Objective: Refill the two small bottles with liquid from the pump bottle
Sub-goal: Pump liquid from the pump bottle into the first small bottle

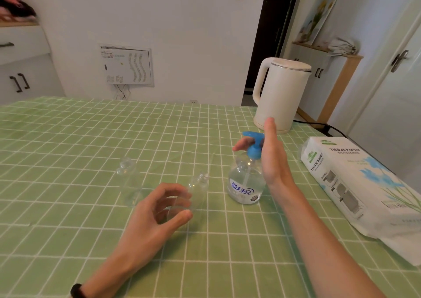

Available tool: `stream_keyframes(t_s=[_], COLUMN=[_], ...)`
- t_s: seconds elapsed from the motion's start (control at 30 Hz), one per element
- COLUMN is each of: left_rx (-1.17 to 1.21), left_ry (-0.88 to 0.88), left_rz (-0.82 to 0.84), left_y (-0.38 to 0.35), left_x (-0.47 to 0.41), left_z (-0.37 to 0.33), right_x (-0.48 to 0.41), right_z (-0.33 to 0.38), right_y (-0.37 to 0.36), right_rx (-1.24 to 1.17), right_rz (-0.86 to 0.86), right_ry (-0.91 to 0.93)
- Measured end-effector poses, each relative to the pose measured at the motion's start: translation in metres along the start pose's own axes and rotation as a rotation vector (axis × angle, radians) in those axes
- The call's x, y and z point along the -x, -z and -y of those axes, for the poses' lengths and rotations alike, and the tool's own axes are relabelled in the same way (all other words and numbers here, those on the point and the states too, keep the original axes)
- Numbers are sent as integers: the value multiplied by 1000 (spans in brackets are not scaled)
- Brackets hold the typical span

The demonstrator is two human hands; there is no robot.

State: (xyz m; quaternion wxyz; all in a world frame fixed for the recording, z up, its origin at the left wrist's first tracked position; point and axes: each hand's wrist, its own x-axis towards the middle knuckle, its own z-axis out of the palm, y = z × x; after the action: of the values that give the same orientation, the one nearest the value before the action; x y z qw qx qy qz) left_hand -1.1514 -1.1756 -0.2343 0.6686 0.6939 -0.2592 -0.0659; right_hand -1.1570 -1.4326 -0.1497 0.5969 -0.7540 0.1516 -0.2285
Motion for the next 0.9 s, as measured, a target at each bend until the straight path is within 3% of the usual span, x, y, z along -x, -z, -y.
stream_keyframes(t_s=[0.63,0.9], left_rx=[-47,-197], left_ry=[-17,-205], left_rz=[-11,-30], left_y=[-1,-9], left_x=[-1,-40], left_z=[0,-33], right_x=[58,52], right_z=[-8,-10], right_y=[-15,-17], right_rx=[-3,-20], right_rz=[-15,-13], right_ry=[48,80])
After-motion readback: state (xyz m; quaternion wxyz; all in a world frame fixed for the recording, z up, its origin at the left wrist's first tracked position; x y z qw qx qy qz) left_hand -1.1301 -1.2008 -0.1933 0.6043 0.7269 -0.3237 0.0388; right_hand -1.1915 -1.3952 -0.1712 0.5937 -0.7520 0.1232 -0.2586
